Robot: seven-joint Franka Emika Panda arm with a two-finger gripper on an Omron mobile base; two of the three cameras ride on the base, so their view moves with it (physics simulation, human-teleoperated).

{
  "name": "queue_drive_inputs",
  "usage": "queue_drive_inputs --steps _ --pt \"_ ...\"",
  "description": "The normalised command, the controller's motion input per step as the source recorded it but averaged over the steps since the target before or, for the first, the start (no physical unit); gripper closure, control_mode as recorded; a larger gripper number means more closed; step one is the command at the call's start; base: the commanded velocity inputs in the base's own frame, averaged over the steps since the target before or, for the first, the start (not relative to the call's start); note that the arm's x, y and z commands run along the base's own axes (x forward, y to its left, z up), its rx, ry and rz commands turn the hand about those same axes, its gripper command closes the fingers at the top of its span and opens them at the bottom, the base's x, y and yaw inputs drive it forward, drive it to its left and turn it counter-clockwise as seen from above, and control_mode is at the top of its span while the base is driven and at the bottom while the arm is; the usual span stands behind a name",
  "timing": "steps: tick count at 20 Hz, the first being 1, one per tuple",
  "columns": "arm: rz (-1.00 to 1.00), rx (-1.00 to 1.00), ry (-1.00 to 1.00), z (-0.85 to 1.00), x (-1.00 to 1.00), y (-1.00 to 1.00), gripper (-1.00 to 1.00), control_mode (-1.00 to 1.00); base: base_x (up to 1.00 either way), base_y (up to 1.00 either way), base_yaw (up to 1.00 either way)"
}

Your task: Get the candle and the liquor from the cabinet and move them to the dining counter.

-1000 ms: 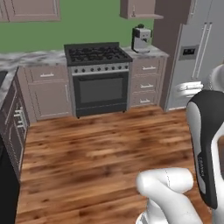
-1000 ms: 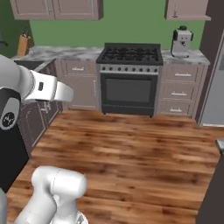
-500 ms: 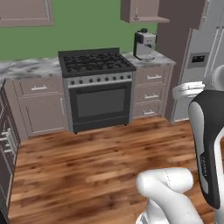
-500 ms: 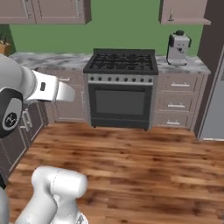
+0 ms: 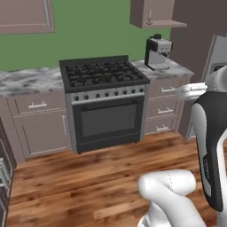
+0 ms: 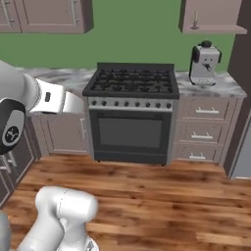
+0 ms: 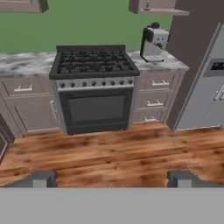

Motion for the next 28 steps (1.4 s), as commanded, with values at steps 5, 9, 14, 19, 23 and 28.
queue_drive_inputs --steps 5,9,14,19,23,28 --pt "0.0 0.0 0.0 0.0 0.0 0.0 -1.0 1.0 1.0 -0.04 0.0" --pt "0.0 0.0 0.0 0.0 0.0 0.0 -1.0 1.0 0.93 -0.32 0.0" --pt "0.0 0.0 0.0 0.0 0.0 0.0 -1.0 1.0 0.31 -0.9 0.06" --pt "0.0 0.0 0.0 0.0 0.0 0.0 -1.0 1.0 0.24 -1.0 0.05" --pt "0.0 0.0 0.0 0.0 0.0 0.0 -1.0 1.0 0.53 -0.73 0.04" --pt "0.0 0.0 0.0 0.0 0.0 0.0 -1.0 1.0 0.9 -0.22 0.17"
